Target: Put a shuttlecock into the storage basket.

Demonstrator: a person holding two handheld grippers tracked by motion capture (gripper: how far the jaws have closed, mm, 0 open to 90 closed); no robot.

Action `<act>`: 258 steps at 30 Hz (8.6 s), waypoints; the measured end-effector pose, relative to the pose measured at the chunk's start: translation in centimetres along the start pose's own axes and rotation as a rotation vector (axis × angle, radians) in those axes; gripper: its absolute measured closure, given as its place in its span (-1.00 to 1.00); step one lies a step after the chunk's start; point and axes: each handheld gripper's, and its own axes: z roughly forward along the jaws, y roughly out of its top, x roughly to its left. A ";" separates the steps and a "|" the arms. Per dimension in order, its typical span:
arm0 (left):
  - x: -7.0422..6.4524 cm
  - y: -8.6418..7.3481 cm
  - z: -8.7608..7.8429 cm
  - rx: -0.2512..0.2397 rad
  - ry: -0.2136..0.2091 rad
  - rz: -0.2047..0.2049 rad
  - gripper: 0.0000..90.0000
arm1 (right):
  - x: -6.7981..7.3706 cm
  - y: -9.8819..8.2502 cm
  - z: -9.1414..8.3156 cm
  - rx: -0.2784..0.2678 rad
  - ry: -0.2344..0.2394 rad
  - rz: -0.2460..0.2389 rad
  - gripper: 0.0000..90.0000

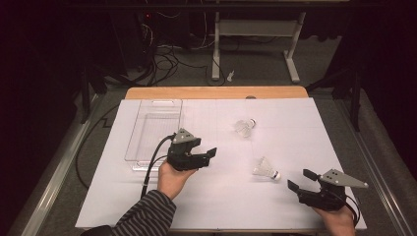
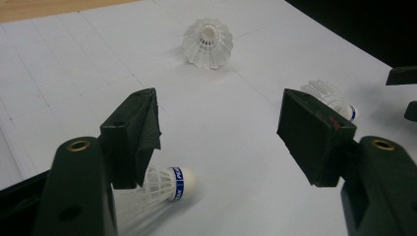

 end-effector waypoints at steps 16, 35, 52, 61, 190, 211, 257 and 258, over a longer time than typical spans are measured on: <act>0.8 1.8 0.5 0.182 0.071 0.004 -0.23 | 0.0 0.0 0.0 0.001 0.001 -0.002 -0.41; 2.5 3.7 1.8 0.402 0.128 -0.058 -0.09 | -0.1 0.0 0.0 -0.001 0.001 -0.004 -0.40; 3.0 3.6 2.9 0.503 0.161 -0.054 0.01 | 0.0 0.0 0.0 0.002 0.004 -0.005 -0.40; 3.3 3.5 3.1 0.523 0.152 -0.057 0.06 | 0.0 0.0 0.0 0.003 0.006 -0.007 -0.40; 2.6 4.6 -2.4 0.379 -0.051 0.038 0.98 | 0.1 0.0 0.1 0.008 0.006 -0.016 -0.40; 3.3 4.8 -3.4 0.360 -0.035 0.027 0.98 | 0.1 0.0 0.1 0.010 0.005 -0.017 -0.40; 5.1 4.7 -5.1 0.309 0.000 -0.016 0.98 | 0.1 0.0 0.1 0.008 0.004 -0.013 -0.40; 5.1 4.7 -5.2 0.308 0.002 -0.018 0.98 | 0.1 0.0 0.1 0.009 0.004 -0.013 -0.40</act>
